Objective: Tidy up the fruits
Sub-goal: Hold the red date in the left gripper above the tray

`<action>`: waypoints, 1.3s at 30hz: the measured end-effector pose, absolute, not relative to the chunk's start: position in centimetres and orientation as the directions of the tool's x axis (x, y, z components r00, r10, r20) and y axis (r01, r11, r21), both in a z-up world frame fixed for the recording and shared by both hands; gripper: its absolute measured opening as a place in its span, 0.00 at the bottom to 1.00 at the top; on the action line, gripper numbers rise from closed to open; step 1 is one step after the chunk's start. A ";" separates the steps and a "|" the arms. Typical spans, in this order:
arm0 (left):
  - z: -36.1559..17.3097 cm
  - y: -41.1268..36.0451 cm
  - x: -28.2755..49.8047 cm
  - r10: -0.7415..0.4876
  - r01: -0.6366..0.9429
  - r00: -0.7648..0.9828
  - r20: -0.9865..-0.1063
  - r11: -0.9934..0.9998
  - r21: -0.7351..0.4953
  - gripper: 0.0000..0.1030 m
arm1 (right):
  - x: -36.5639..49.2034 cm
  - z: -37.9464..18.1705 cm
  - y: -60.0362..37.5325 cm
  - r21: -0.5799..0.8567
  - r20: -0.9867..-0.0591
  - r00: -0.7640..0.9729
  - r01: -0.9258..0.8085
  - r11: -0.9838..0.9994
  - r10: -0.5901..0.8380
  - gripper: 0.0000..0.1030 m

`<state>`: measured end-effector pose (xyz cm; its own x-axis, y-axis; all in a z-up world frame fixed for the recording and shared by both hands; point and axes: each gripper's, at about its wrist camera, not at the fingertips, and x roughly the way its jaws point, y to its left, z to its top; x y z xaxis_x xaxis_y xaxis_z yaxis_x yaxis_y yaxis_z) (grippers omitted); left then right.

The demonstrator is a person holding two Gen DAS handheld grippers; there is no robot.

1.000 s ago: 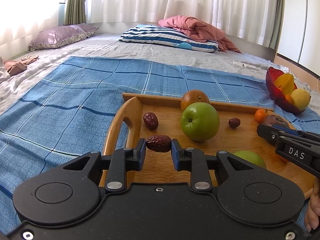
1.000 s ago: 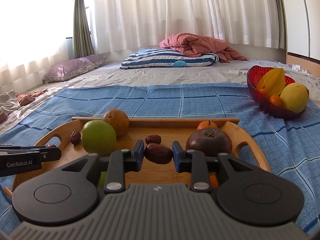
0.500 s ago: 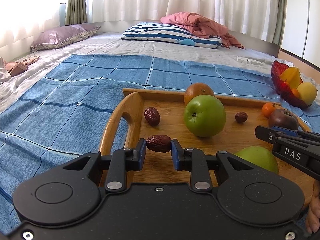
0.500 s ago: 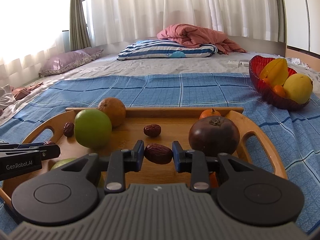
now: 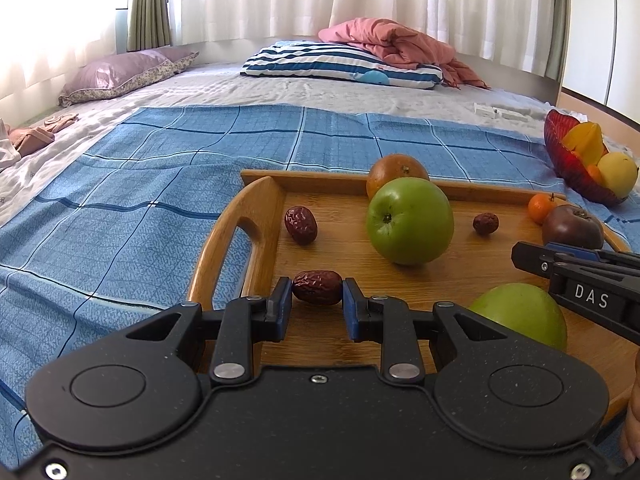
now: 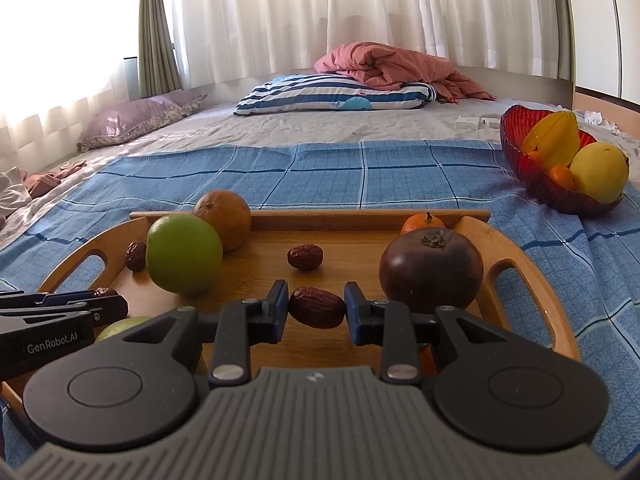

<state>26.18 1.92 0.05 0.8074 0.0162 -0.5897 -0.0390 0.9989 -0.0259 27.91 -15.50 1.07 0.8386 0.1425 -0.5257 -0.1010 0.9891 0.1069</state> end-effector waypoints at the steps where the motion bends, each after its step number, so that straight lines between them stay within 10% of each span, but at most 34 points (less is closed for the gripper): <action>1: 0.0 1.9 26.2 0.016 -0.039 0.808 -0.589 0.999 -0.026 0.25 | 27.9 1.1 -15.4 0.107 -0.528 0.837 -0.100 0.989 0.142 0.35; 39: -0.1 1.8 26.2 0.019 -0.039 0.808 -0.589 0.999 -0.021 0.26 | 28.5 0.7 -15.7 0.126 -0.568 0.810 -0.089 0.988 0.145 0.37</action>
<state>26.19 1.77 -0.07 0.8080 0.0189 -0.5888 -0.0386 0.9990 -0.0210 28.52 -15.73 0.71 0.8101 0.1455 -0.5680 -0.0889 0.9880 0.1263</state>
